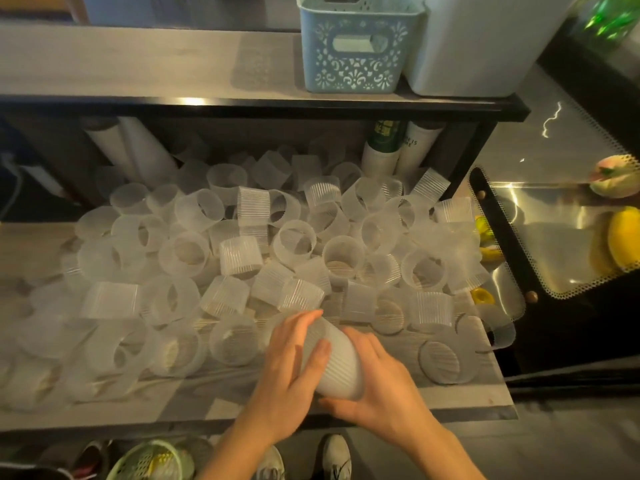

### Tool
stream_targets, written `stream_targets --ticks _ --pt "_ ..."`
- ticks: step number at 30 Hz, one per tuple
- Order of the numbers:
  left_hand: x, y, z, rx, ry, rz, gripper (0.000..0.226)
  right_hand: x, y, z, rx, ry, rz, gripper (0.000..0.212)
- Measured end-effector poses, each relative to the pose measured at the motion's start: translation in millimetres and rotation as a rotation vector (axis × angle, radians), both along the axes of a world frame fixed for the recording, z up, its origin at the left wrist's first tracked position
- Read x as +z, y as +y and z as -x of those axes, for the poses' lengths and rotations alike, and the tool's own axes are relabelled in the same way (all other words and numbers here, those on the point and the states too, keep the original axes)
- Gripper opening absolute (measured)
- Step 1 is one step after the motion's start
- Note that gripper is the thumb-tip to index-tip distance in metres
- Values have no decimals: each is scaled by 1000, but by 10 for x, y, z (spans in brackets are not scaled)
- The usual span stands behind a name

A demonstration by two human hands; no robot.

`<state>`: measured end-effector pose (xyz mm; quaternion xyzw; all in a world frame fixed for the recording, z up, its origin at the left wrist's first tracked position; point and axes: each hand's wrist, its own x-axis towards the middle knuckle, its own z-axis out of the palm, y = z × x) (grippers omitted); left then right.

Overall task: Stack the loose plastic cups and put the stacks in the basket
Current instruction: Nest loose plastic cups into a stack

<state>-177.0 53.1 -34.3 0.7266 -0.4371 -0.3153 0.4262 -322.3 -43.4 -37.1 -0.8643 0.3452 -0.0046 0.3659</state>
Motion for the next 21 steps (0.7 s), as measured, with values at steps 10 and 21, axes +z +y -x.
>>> stream_targets --ticks 10,21 --pt "-324 -4 -346 260 -812 -316 94 -36 -206 377 -189 59 -23 92" --pt "-609 -114 -359 154 -885 -393 81 -144 -198 172 -138 24 -108 88"
